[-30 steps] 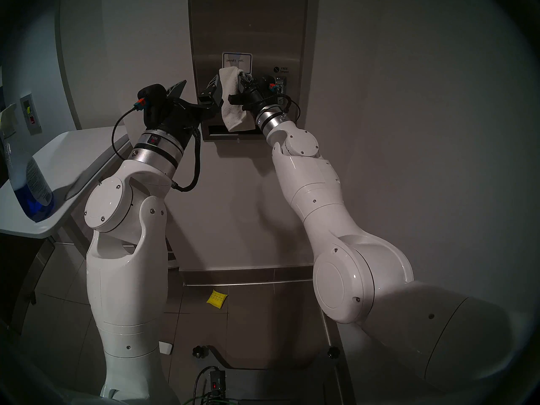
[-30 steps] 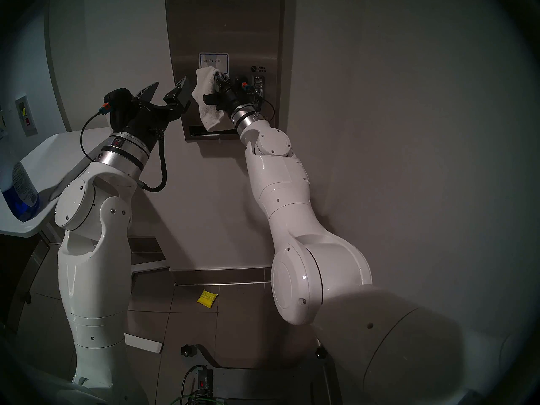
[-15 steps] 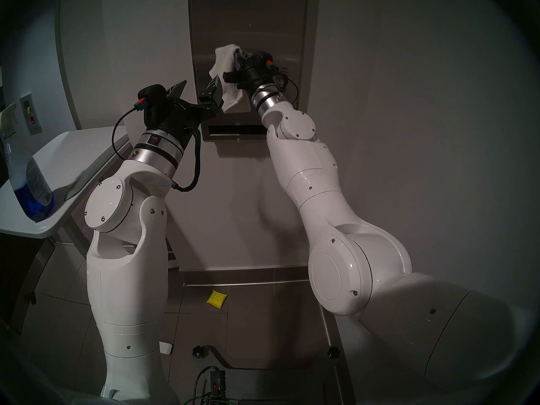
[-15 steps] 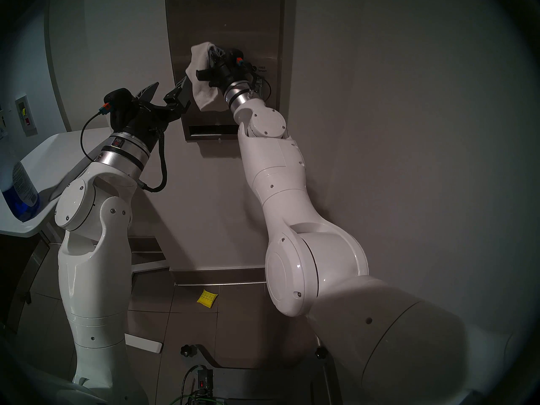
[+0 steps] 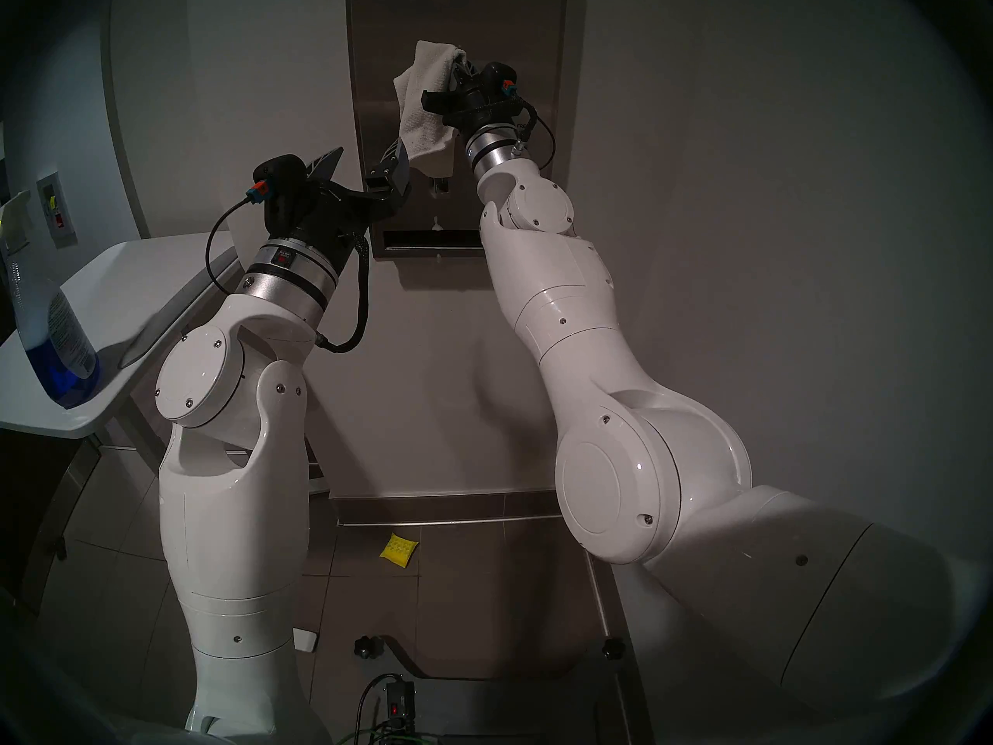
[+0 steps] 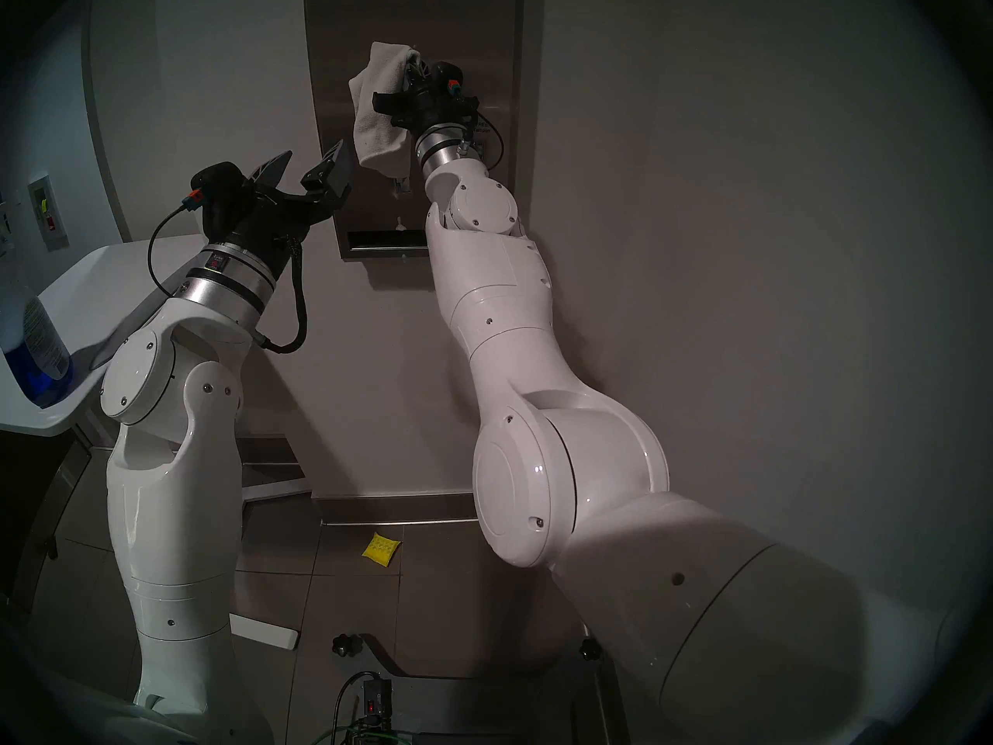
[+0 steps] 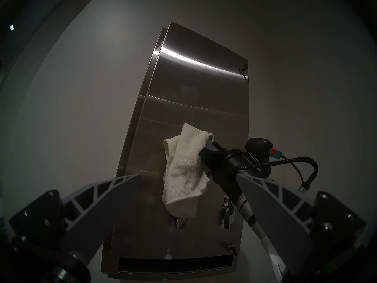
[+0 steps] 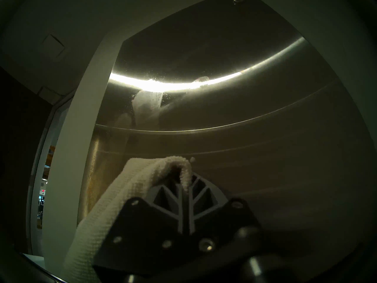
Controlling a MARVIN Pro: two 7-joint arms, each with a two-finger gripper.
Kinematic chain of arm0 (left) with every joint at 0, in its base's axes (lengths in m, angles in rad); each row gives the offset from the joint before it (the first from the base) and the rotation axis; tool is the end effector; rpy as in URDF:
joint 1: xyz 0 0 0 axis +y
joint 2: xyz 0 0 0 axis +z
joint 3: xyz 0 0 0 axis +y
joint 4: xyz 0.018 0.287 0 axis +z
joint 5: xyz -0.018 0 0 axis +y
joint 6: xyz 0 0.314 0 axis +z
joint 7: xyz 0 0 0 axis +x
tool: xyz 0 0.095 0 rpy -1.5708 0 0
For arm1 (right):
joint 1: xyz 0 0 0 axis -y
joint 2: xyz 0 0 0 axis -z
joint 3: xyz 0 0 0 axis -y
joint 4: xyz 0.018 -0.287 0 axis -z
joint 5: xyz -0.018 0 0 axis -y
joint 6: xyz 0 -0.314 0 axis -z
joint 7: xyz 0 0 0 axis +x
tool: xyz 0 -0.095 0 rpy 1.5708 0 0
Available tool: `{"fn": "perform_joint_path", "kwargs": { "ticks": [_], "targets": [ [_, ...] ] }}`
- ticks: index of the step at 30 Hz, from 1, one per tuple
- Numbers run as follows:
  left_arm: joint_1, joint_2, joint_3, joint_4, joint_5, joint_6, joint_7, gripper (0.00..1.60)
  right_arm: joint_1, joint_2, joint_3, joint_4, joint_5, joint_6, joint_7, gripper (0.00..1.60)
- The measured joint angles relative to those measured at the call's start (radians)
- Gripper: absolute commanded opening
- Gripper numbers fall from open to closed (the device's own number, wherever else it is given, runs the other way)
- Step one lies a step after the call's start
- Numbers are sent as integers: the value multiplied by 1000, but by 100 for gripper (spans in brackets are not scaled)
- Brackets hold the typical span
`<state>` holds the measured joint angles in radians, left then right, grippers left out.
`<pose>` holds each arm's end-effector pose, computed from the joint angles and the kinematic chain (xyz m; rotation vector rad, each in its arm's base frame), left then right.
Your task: Pick up the cloth and wipe the surface
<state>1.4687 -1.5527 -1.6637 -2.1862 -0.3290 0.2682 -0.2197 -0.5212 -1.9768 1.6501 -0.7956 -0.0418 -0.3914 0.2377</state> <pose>0.3748 0.0082 -0.0442 1.4375 -0.0695 2.3979 0.5996 0.2181 0.0196 -1.1235 -0.1853 -2.4118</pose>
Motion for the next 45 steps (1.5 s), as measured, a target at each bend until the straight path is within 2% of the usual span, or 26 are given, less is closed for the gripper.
{"fn": "perform_joint_path", "kwargs": {
  "ticks": [10,19,24,34,45],
  "targets": [
    [0,-1,0,0,1,0,-1,160,-55,-1,-1,-24,10,14,23,0],
    [0,-2,-1,0,2,1,-1,160,-126,0,-31,-41,13,61,91,0],
    [-1,-3,-1,0,3,1,-2,160,-176,-5,-44,-75,4,109,103,0],
    [-1,-4,-1,0,3,2,-2,160,-239,-6,-54,-155,-12,148,113,0],
    [-1,-5,-2,0,4,2,-4,160,-215,-5,-43,-171,-14,148,113,0]
  ]
}}
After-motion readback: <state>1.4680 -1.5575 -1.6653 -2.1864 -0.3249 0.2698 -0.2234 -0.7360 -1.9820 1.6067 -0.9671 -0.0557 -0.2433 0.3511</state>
